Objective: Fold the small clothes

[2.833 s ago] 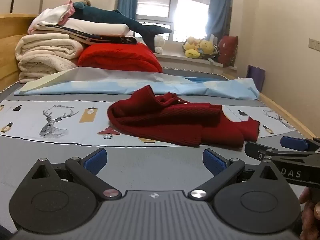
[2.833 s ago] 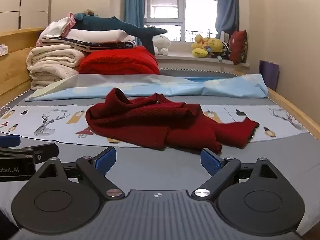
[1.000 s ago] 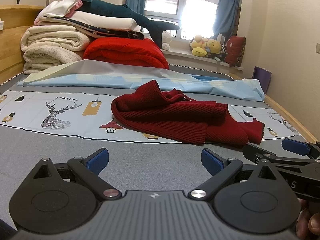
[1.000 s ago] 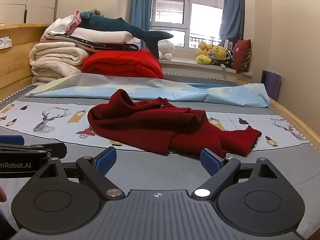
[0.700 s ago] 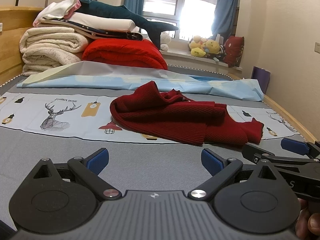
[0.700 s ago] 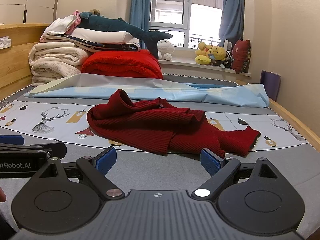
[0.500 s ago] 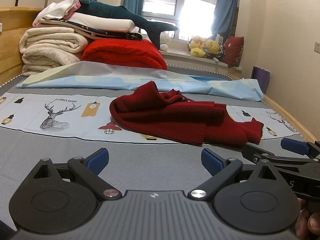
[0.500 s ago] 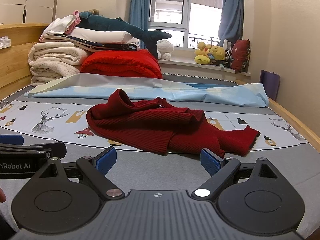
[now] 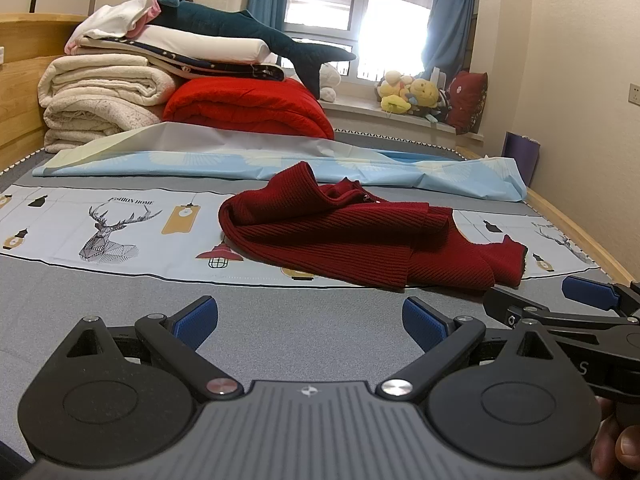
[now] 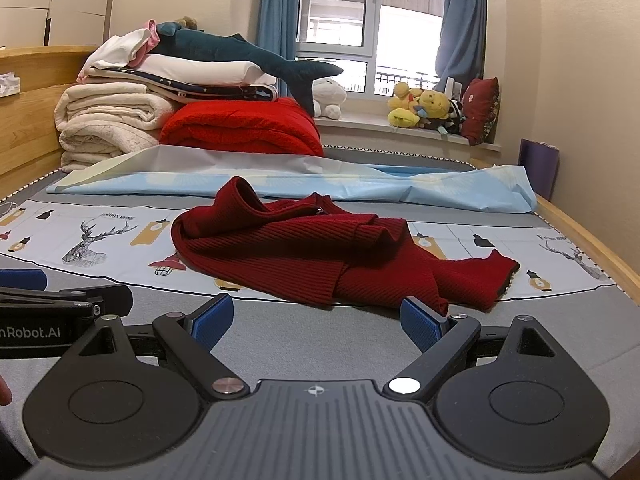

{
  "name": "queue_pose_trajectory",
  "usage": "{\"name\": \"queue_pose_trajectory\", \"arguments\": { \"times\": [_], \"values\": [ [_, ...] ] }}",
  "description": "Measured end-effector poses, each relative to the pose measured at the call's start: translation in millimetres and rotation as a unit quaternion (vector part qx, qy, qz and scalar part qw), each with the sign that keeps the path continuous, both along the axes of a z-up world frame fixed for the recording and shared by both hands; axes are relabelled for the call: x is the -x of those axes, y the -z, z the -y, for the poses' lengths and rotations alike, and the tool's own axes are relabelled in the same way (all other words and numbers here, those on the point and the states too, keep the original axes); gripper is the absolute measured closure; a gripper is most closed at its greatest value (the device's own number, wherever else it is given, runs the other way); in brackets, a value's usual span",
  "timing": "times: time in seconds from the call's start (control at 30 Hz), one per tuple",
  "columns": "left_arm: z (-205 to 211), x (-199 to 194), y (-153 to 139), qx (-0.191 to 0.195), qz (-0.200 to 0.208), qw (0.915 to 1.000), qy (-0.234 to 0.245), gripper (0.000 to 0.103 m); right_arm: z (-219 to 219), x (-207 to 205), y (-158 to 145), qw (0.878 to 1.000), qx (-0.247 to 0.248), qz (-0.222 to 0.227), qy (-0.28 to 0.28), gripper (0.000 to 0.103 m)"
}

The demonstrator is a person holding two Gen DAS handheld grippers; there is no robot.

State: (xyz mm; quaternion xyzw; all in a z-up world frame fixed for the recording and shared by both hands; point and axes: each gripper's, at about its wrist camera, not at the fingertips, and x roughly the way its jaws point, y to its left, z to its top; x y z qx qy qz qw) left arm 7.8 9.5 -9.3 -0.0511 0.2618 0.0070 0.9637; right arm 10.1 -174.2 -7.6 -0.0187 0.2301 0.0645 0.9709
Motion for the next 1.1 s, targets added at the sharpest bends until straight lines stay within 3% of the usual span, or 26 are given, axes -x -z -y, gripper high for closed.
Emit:
{"name": "queue_pose_trajectory", "arguments": {
  "times": [0.57, 0.63, 0.73, 0.9, 1.03, 1.1],
  "values": [
    [0, 0, 5, -0.021, 0.005, 0.9998, -0.002, 0.005, 5, -1, -5, 1.0, -0.016, 0.004, -0.005, 0.012],
    [-1, 1, 9, -0.029, 0.003, 0.9996, -0.001, 0.012, 13, -3, -15, 1.0, -0.018, 0.023, -0.004, 0.012],
    [-2, 0, 14, -0.032, -0.011, 0.9993, 0.014, 0.032, 30, -17, -33, 0.998, -0.015, 0.055, -0.019, 0.012],
    [2, -1, 22, -0.044, -0.025, 0.9978, 0.043, 0.072, 66, -51, -38, 0.996, 0.003, 0.083, -0.03, 0.012],
    [6, -17, 29, -0.029, -0.056, 0.9961, 0.062, 0.081, 98, -63, -22, 0.998, -0.05, 0.024, -0.004, 0.018],
    [15, -37, 32, -0.031, -0.064, 0.9952, 0.067, 0.083, 107, -60, -25, 0.998, -0.059, 0.037, -0.003, 0.018]
  ]
}}
